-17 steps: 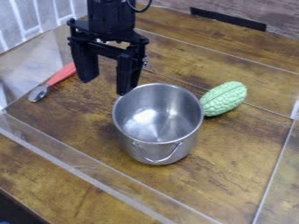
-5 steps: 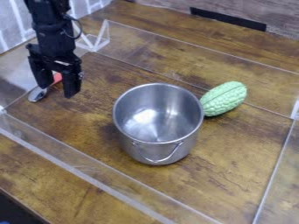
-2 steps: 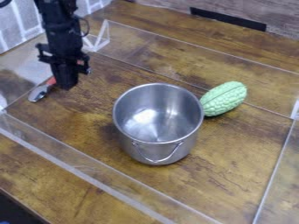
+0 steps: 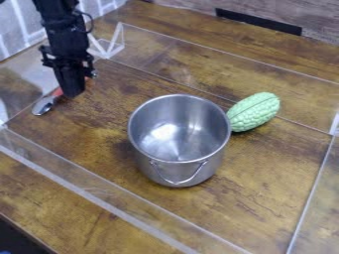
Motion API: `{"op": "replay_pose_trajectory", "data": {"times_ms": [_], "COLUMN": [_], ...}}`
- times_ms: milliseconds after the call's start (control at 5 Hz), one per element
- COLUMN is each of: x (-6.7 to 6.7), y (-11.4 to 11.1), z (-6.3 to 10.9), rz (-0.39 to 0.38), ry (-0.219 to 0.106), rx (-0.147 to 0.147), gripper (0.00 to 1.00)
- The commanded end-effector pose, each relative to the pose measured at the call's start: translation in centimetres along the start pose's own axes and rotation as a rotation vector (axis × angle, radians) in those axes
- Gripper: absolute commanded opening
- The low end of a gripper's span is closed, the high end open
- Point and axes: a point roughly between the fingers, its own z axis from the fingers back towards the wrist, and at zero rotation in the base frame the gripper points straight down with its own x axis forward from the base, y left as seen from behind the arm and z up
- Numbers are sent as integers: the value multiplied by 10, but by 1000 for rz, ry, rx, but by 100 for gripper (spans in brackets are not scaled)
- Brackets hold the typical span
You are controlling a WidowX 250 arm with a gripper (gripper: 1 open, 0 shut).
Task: Move the orange spoon to the right
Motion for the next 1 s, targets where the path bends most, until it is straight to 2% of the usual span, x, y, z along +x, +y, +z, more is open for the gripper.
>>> {"op": "replay_pose_trajectory", "data": {"times_ms": [0, 400, 800], "x": [3, -22, -25], "y": [10, 24, -1], "z": [17, 36, 82], "rz": [9, -113, -66], "ry": [-41, 5, 6], "rx": [-8, -76, -49], "gripper": [0, 0, 0]}}
